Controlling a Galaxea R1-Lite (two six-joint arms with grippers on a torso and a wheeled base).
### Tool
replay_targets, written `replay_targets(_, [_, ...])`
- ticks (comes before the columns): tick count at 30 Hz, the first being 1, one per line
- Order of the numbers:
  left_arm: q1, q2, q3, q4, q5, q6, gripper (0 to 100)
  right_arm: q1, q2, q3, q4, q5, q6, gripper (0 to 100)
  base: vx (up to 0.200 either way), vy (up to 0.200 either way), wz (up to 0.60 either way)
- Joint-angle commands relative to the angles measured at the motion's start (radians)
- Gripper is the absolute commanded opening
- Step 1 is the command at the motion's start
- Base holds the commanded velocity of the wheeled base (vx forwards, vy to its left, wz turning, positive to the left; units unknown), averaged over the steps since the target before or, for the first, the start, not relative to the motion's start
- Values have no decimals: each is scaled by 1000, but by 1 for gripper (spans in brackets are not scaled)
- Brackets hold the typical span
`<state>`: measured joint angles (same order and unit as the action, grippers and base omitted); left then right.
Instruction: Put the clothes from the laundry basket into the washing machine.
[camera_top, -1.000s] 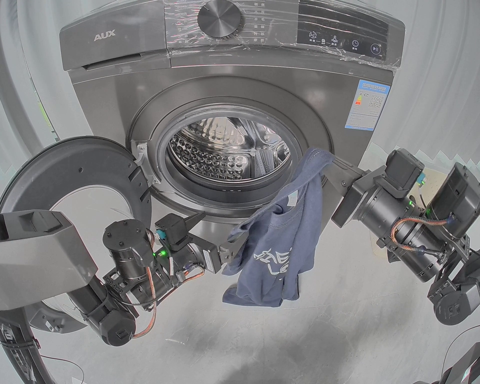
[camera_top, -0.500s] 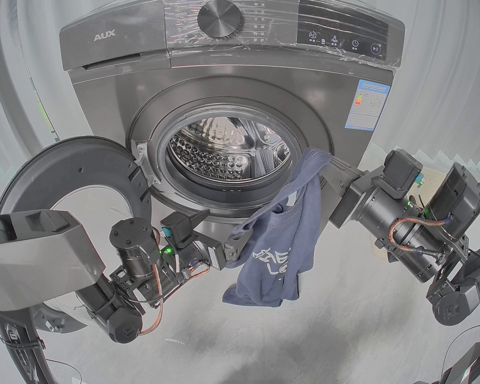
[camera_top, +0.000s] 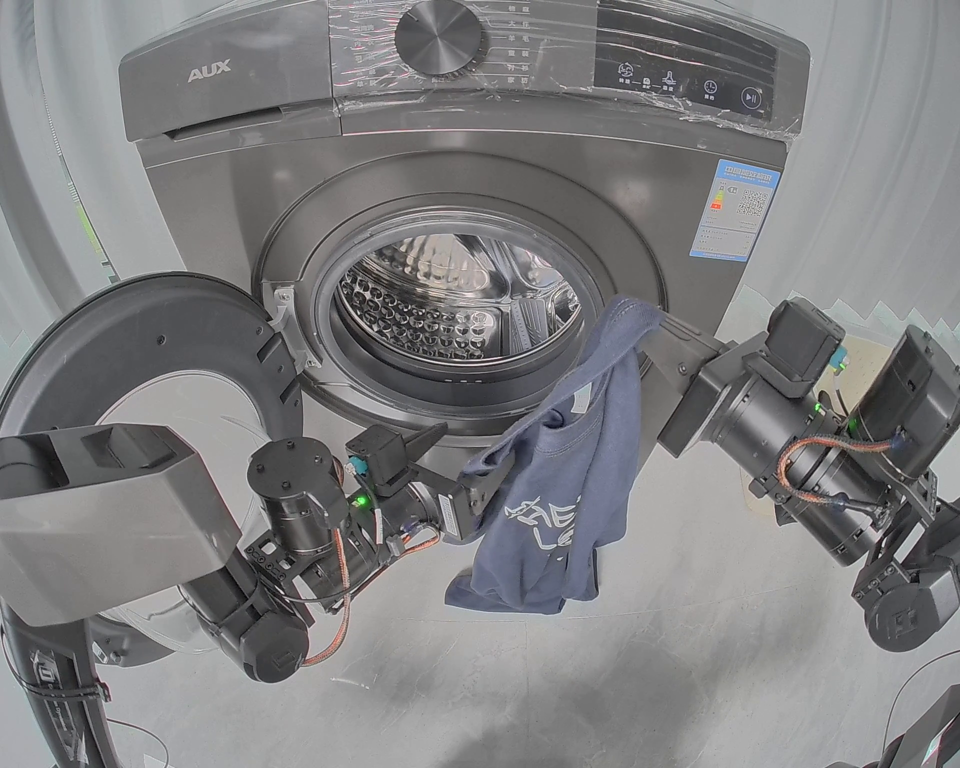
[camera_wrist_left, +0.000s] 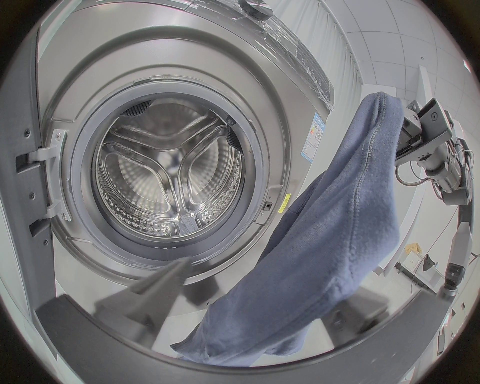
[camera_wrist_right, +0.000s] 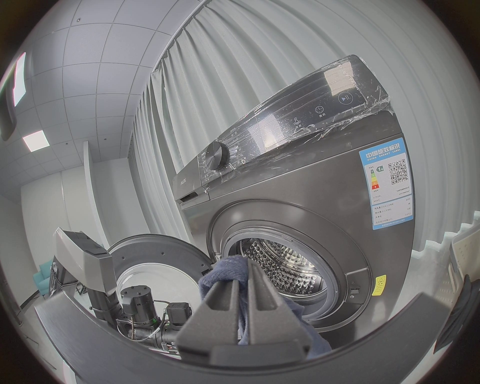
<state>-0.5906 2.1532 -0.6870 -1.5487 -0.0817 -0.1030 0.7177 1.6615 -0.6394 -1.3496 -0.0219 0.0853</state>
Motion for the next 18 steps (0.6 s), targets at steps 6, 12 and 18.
replay_targets(6, [-21,-6,-12,-1,-1,-6,0,5,1,-2,0,0,1,0,0,0,0])
replay_targets(12, [-35,-70,12,-1,0,-4,0,6,17,7,-2,0,4,0,0,0,0])
replay_targets(18, [-43,-173,81,-1,-3,-4,0,11,26,10,-3,0,14,0,0,0,0])
